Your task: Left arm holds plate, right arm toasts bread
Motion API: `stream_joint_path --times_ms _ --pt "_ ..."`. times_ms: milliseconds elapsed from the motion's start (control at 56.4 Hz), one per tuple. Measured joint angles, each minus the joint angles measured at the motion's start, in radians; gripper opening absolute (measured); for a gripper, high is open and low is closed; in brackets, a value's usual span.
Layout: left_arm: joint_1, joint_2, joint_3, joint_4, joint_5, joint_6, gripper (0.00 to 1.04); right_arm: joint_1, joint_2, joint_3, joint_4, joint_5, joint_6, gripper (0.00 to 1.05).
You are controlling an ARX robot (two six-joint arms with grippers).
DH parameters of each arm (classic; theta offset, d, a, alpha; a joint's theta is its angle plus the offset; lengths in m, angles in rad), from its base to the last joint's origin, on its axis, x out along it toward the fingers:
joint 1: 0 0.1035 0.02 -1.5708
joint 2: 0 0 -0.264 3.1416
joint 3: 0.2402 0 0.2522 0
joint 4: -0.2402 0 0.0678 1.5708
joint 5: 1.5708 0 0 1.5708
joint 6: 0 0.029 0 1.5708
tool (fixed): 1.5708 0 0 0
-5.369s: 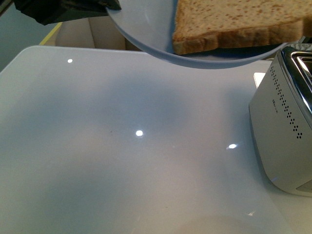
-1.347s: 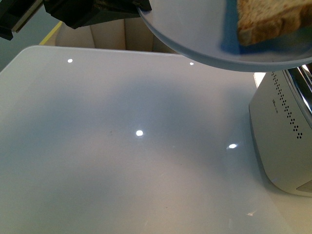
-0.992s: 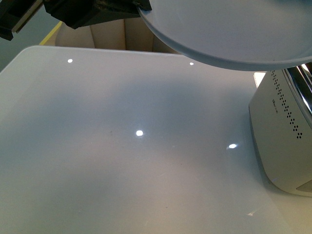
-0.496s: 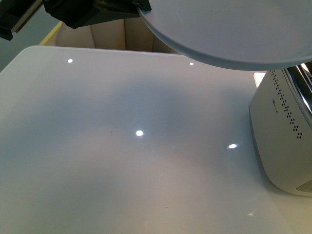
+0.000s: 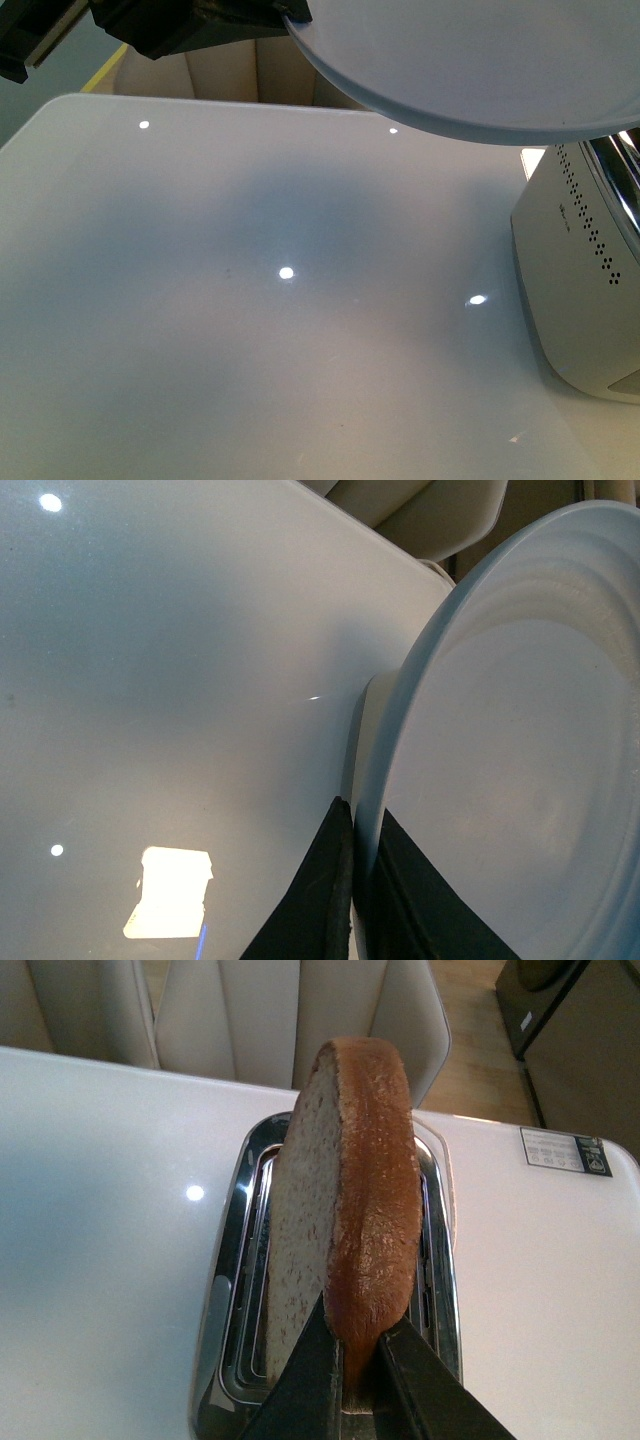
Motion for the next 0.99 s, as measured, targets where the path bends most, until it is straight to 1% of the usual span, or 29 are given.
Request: stream_joint_path --times_ms 372,673,992 --pt "0.000 0.000 0.000 0.000 0.000 0.000 0.03 0.002 0.089 0.000 0.049 0.033 0.000 0.03" --pt "0.000 0.000 0.000 0.000 0.000 0.000 0.03 0.002 0.195 0.000 0.117 0.049 -0.003 0.03" --pt "0.000 0.000 0.000 0.000 0.000 0.000 0.03 0.006 0.292 0.018 0.133 0.056 -0.007 0.03"
